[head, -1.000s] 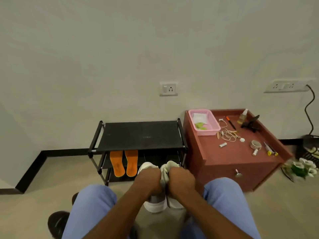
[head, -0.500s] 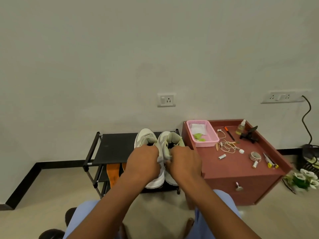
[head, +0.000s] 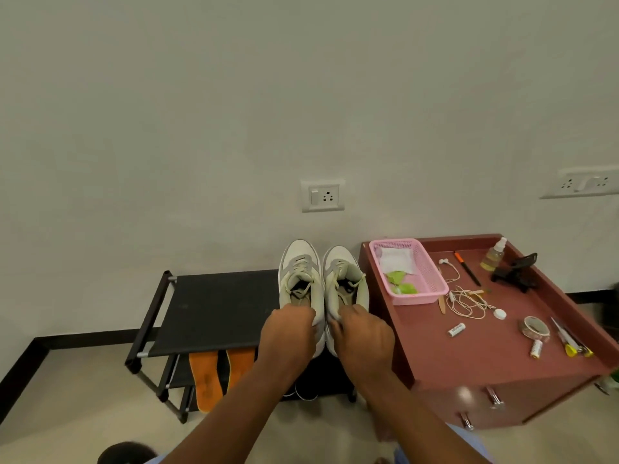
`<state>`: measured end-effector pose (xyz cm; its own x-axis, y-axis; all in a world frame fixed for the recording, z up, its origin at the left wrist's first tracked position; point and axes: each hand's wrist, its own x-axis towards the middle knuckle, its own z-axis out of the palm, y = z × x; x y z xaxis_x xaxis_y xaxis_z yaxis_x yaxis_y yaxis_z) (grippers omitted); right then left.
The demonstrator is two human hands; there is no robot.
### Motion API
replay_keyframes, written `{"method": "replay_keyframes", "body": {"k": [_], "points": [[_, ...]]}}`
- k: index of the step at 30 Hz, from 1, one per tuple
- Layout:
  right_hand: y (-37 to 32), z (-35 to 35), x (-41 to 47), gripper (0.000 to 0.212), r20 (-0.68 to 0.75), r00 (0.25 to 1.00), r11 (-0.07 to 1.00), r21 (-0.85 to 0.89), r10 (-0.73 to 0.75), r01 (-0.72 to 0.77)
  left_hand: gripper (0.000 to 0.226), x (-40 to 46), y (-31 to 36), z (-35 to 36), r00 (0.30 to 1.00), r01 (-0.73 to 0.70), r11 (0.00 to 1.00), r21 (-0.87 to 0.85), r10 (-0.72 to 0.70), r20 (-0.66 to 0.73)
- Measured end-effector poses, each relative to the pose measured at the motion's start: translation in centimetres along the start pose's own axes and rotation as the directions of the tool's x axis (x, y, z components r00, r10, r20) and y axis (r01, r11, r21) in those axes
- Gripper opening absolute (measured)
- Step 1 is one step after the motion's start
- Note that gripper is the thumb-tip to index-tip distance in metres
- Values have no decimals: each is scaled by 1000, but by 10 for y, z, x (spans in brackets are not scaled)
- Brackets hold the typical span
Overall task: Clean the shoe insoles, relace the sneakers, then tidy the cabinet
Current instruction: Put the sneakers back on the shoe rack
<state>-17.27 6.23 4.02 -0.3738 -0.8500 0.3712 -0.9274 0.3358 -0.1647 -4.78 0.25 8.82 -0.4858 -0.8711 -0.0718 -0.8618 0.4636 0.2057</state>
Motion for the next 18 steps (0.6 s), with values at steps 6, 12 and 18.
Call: {"method": "replay_keyframes", "body": {"k": [6,12,18], "points": [[10,43,15,25,-31,999,999,27,-32,33,20,29,-12,36,998,-5,1000,-7,5,-65],[12,73,15,28,-3,997,997,7,-80,80,20,48,-24,62,998,32,996,-81,-36,-50],[14,86,26,24,-29,998,998,23,-50,51,14,60,-22,75,999,11,999,-42,-13,-38]]}}
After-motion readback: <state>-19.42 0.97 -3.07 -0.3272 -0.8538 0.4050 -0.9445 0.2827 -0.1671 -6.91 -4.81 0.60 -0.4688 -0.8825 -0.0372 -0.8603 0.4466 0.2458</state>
